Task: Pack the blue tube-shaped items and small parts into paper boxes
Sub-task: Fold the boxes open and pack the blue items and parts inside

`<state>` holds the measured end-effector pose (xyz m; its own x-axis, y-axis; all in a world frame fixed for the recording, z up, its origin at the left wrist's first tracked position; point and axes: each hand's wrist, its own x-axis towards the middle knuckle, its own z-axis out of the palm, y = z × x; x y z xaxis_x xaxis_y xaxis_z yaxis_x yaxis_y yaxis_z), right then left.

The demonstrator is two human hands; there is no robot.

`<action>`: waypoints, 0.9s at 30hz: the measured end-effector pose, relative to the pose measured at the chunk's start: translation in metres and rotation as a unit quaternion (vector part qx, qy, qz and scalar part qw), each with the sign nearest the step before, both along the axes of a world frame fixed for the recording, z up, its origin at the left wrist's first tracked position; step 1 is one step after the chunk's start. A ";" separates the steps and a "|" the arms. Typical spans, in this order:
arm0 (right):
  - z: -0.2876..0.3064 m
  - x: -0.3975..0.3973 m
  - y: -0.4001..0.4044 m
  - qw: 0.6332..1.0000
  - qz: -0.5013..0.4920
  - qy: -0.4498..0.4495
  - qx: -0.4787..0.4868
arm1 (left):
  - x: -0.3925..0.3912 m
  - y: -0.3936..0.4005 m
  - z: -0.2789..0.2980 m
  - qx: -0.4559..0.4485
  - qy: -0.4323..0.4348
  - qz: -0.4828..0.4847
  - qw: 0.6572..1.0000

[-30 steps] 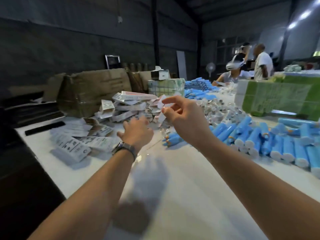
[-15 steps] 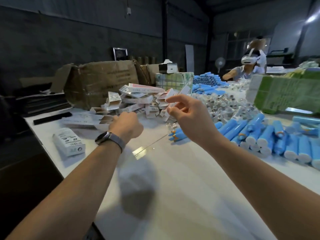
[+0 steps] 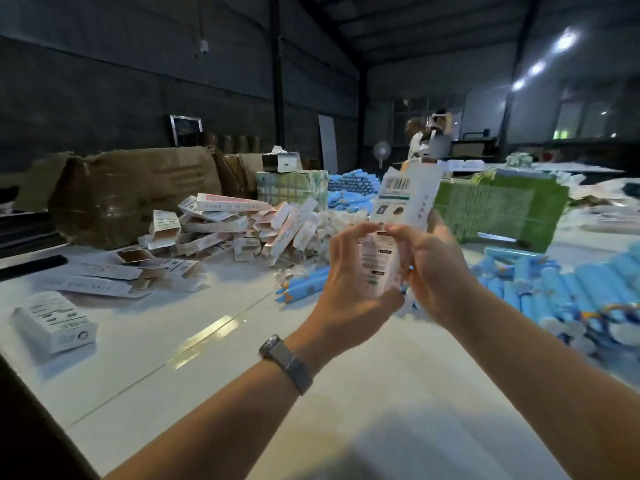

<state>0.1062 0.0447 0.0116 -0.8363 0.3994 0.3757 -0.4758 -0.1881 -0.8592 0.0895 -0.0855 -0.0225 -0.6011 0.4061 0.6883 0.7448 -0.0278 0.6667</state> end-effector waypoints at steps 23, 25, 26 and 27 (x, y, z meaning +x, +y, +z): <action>-0.041 0.013 0.014 0.931 0.083 -0.088 0.345 | -0.005 0.044 -0.053 0.058 -0.161 -0.142 0.975; -0.036 0.018 0.020 0.921 0.104 -0.096 0.363 | -0.010 0.036 -0.053 -0.007 -0.078 -0.088 0.993; -0.031 0.021 0.025 0.914 0.118 -0.105 0.373 | -0.013 0.034 -0.055 -0.028 -0.043 -0.064 0.997; -0.027 0.024 0.032 0.910 0.126 -0.116 0.379 | -0.017 0.032 -0.056 -0.041 -0.013 -0.039 0.998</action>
